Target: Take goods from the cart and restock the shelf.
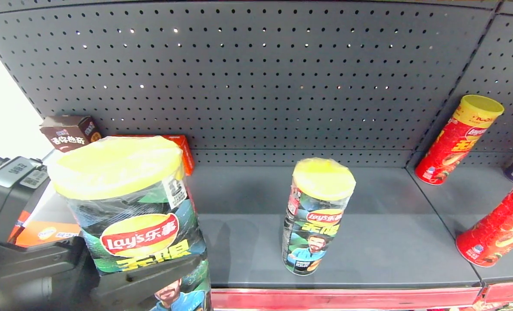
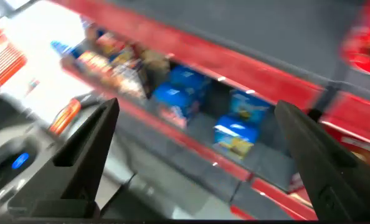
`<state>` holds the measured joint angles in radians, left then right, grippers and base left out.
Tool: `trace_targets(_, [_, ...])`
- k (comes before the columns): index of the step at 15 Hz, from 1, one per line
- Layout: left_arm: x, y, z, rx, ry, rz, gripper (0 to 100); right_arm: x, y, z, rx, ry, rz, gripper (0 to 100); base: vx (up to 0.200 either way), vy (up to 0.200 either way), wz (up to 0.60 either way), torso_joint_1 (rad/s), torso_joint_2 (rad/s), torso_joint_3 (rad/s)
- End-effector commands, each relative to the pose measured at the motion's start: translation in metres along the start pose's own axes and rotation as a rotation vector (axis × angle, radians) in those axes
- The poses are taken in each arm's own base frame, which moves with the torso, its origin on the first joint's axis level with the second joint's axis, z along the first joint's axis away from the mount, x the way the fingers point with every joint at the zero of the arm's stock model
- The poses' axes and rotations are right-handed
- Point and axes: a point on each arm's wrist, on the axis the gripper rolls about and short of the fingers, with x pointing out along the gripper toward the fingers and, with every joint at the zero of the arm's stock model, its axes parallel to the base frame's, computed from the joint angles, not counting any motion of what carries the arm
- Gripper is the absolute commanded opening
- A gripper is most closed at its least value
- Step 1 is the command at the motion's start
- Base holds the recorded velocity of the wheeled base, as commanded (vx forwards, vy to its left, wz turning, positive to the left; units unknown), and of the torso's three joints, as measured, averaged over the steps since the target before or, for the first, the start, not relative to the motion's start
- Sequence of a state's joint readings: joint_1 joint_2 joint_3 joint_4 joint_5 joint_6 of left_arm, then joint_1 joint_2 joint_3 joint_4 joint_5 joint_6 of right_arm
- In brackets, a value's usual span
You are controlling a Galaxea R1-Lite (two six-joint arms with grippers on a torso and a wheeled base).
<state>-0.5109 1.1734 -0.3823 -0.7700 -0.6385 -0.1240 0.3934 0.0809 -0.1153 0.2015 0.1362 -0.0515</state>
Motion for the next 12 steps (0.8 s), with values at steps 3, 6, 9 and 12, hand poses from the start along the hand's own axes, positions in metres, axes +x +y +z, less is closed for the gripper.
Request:
trace_targets(3, [0.001,-0.001,0.001,0.005,-0.004,-0.006,0,-0.001,0.001,0.000,0.053,-0.023,-0.216,100,0.000,0.000,0.00,0.000,0.00,0.000])
trace_targets(6, [0.001,-0.002,-0.002,-0.004,0.007,-0.011,0,-0.002,-0.003,0.001,0.053,-0.015,-0.380,100,0.000,0.000,0.00,0.000,0.00,0.000])
trace_targets(9, [0.001,-0.002,-0.003,-0.004,0.010,-0.012,0,0.013,-0.006,0.006,0.091,0.166,-0.416,100,0.000,0.000,0.00,0.000,0.00,0.000])
trace_targets(12, [0.001,-0.003,-0.003,-0.006,0.012,-0.018,0,0.010,0.000,0.005,0.138,0.119,-0.697,100,0.000,0.000,0.00,0.000,0.00,0.000])
